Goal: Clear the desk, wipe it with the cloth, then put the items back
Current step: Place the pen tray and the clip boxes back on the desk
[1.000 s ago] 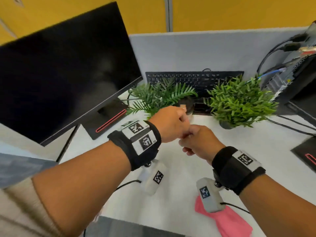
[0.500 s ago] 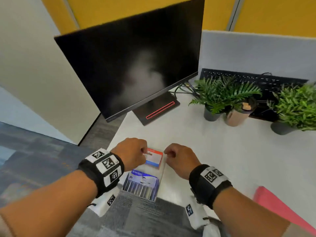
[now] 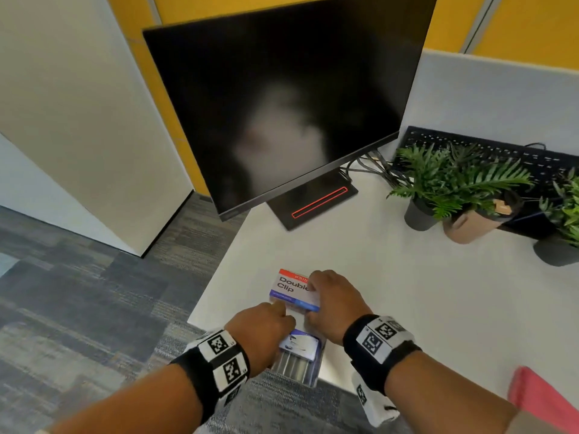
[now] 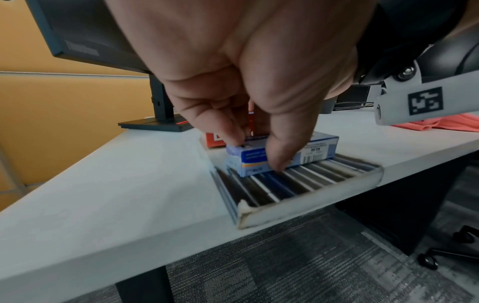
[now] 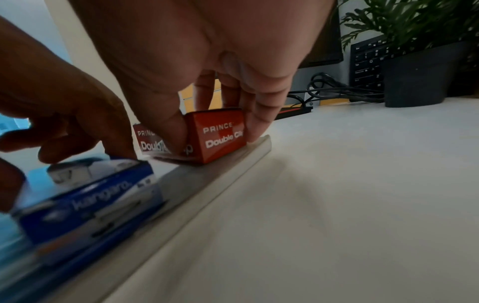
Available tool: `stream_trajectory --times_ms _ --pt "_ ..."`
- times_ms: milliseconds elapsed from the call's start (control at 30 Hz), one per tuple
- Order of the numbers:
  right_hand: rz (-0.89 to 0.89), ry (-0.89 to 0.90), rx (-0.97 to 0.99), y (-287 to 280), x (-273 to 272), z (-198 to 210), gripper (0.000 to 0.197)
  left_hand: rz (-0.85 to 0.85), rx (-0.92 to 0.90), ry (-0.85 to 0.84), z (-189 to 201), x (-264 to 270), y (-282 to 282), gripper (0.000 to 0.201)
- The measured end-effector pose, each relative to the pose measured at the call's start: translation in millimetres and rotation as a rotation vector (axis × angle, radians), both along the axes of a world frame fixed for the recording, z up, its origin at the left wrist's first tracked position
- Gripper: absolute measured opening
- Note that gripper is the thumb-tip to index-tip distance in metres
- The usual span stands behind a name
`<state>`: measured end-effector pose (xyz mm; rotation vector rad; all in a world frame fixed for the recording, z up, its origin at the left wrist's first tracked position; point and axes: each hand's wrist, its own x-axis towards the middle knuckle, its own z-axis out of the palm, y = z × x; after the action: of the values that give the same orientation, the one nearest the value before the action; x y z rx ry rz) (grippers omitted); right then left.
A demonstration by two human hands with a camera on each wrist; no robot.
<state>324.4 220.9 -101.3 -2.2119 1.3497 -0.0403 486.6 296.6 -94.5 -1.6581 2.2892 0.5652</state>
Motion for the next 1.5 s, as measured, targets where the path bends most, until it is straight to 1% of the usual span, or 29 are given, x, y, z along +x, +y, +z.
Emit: stream_trajectory --times_ms 167,300,400,533,600,667,700,733,767,800,833,867,900,967,1067,1100,1167,1233,1333,1400,1433,1500 --pt "-0.111 -0.131 -0.009 -28 12 14 0.037 -0.009 0.024 0.039 -2 2 -3 0.026" --pt "-0.173 -0.082 -0.034 -61 28 17 0.039 -0.002 0.011 0.066 -6 4 -3 0.024" --pt "-0.171 -0.015 -0.01 -72 33 7 0.04 0.003 0.001 0.071 -10 5 -1 0.024" --pt "-0.148 0.032 0.036 -67 32 -5 0.04 0.012 -0.02 0.071 -12 10 1 0.03" --pt "-0.144 0.038 -0.045 -57 30 0 0.04 0.02 -0.018 0.067 -13 14 1 0.029" --pt "-0.145 -0.082 -0.143 -39 26 12 0.035 0.028 -0.005 0.089 -11 19 0 0.029" --pt "-0.097 -0.15 -0.129 -28 23 17 0.03 0.041 0.0 0.111 -10 22 -1 0.029" --pt "-0.004 -0.176 -0.063 -17 20 23 0.028 0.06 -0.001 0.133 -8 26 -2 0.029" --pt "0.099 -0.136 0.036 -6 19 28 0.03 0.084 -0.005 0.151 -6 31 -3 0.029" --pt "0.187 -0.051 0.119 3 19 29 0.036 0.111 -0.009 0.164 -4 36 -5 0.029" --pt "0.247 0.03 0.155 9 20 28 0.04 0.139 -0.014 0.169 -2 42 -6 0.028" --pt "0.275 0.08 0.146 10 23 25 0.039 0.173 -0.016 0.167 -1 48 -8 0.029" --pt "0.274 0.085 0.123 10 28 22 0.035 0.213 -0.016 0.159 -1 54 -9 0.029" --pt "0.232 0.013 0.088 6 39 13 0.029 0.308 -0.032 0.152 -2 65 -12 0.03" --pt "0.13 -0.145 0.055 -4 59 -1 0.03 0.509 -0.102 0.168 -7 72 -13 0.031" --pt "0.11 -0.167 0.045 -8 66 -5 0.03 0.59 -0.116 0.171 -9 71 -14 0.034" --pt "0.103 -0.154 0.046 -14 76 -11 0.032 0.723 -0.126 0.17 -12 67 -17 0.039" --pt "0.108 -0.12 0.051 -20 84 -16 0.035 0.805 -0.121 0.168 -17 61 -20 0.042" --pt "0.139 -0.066 0.027 -24 91 -23 0.032 0.872 -0.1 0.154 -25 53 -23 0.045" --pt "0.161 -0.006 0.033 -21 93 -25 0.035 0.877 -0.095 0.139 -28 49 -24 0.047" --pt "0.158 -0.003 0.038 -18 92 -24 0.036 0.873 -0.093 0.131 -28 48 -24 0.048" --pt "0.104 -0.067 0.0 -11 83 -17 0.032 0.871 -0.086 0.125 -24 47 -23 0.052"
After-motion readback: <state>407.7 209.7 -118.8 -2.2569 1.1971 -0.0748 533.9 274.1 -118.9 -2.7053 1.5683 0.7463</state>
